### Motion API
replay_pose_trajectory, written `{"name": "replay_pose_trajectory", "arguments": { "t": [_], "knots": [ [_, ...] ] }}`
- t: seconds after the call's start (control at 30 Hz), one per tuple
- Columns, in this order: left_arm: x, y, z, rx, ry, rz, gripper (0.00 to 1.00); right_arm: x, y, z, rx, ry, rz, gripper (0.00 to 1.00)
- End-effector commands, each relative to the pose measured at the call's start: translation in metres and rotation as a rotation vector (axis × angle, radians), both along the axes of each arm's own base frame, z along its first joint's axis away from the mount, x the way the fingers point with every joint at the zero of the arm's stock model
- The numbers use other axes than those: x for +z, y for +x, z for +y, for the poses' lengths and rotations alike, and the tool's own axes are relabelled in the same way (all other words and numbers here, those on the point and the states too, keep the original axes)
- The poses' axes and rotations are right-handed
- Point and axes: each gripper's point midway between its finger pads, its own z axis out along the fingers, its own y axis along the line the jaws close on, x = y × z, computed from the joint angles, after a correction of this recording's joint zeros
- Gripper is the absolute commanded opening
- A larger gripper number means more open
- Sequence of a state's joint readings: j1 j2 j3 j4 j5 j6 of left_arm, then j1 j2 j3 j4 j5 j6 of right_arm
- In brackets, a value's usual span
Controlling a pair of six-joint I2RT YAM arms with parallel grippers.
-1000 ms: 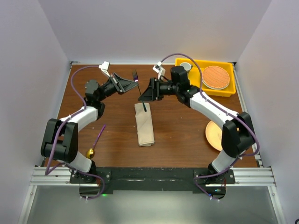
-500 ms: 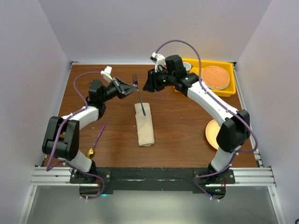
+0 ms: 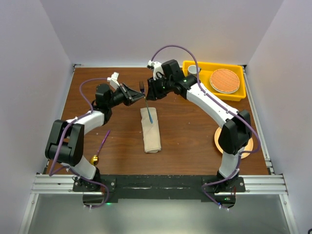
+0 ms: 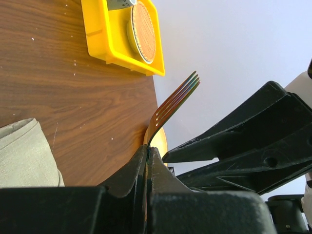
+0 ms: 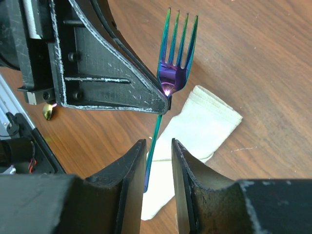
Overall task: Fold the napkin into a case and place the utensils inside
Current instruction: Pass from the left arm to the right
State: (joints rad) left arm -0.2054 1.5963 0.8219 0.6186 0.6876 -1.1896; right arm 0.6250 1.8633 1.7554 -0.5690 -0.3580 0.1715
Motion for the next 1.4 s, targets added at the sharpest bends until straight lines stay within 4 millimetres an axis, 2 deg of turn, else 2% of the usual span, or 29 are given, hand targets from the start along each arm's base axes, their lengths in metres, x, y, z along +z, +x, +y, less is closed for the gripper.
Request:
{"name": "replay_pose_trajectory", "arguments": {
  "t": [0.0,0.37,0.67,0.93,1.17,1.37],
  "knots": [
    [0.019,0.007,-0.004,0.004,-0.032,-0.05,0.0,0.025,0.007,0.01,0.01,0.04,-0.074,0.31],
    [0.021,0.007,-0.008,-0.008,-0.056,-0.037,0.0,0.015,0.006,0.025,0.012,0.048,-0.088,0.32],
    [0.023,0.005,-0.01,-0.021,-0.071,-0.04,0.0,0.002,0.01,0.017,-0.016,-0.01,-0.102,0.32],
    [0.021,0.004,-0.01,-0.024,-0.074,-0.032,0.0,0.001,0.008,0.005,-0.042,-0.042,-0.125,0.32],
    [0.023,0.003,-0.01,-0.027,-0.076,-0.035,0.0,0.0,0.014,0.011,-0.054,-0.024,-0.123,0.27],
    [0.021,0.0,-0.01,-0.028,-0.074,-0.03,0.0,0.007,0.016,0.015,-0.059,-0.001,-0.13,0.27]
  ]
}}
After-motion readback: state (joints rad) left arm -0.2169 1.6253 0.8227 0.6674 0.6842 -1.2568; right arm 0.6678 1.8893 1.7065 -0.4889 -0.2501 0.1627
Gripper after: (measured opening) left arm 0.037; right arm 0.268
